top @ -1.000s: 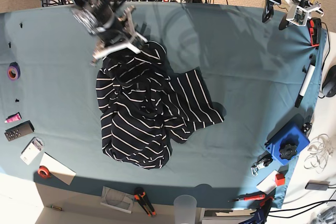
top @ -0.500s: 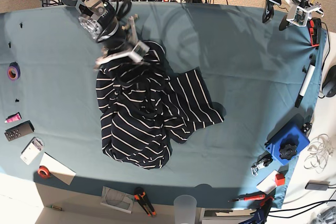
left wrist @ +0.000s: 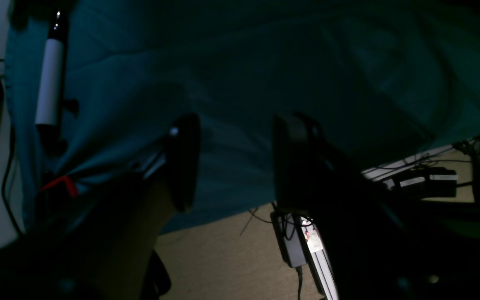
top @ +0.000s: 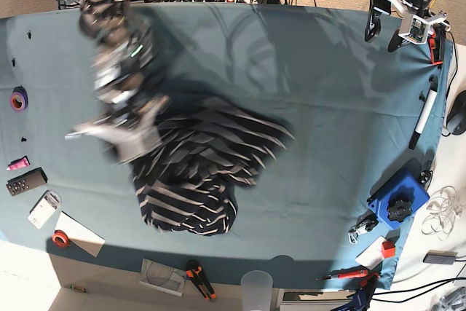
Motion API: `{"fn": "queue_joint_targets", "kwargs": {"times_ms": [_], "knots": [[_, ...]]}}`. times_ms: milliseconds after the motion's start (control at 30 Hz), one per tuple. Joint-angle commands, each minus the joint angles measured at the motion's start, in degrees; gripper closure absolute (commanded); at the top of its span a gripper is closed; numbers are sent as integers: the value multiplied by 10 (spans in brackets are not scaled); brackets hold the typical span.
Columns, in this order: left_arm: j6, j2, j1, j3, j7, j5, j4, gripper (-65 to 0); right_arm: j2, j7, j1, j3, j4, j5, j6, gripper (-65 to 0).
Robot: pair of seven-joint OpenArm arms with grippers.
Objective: Layout the t-shirt on the table in an organized manner, then fold the t-shirt properly
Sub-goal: 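Grasp the shirt edge with the right gripper and drag it outward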
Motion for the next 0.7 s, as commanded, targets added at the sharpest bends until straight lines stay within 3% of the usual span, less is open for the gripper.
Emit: {"fn": "queue_joint_targets", "kwargs": {"times_ms": [0,67,167,333,400,667], "knots": [[-2,-3,6,-2,-14,-15,9,-286,1,10,8,35,11,11,-9,0],[-7,-3,6,-2,-15,-31,9,-285,-10,5,8,100,11,71,3,0],[-34,-3,6,11,-15,-38,9,-285,-22,5,8,181,5,167,54,0],[-34,-3,-2,115,-15,31,9,-285,-29,16,8,251,-71,260,118,0],[-29,-3,-14,168,-15,65,9,-285,-28,15,8,258,-106,269,129,0],[52,-3,-64,323,-15,139,9,-285,-26,-46,9,258,-112,235,129,0]]}}
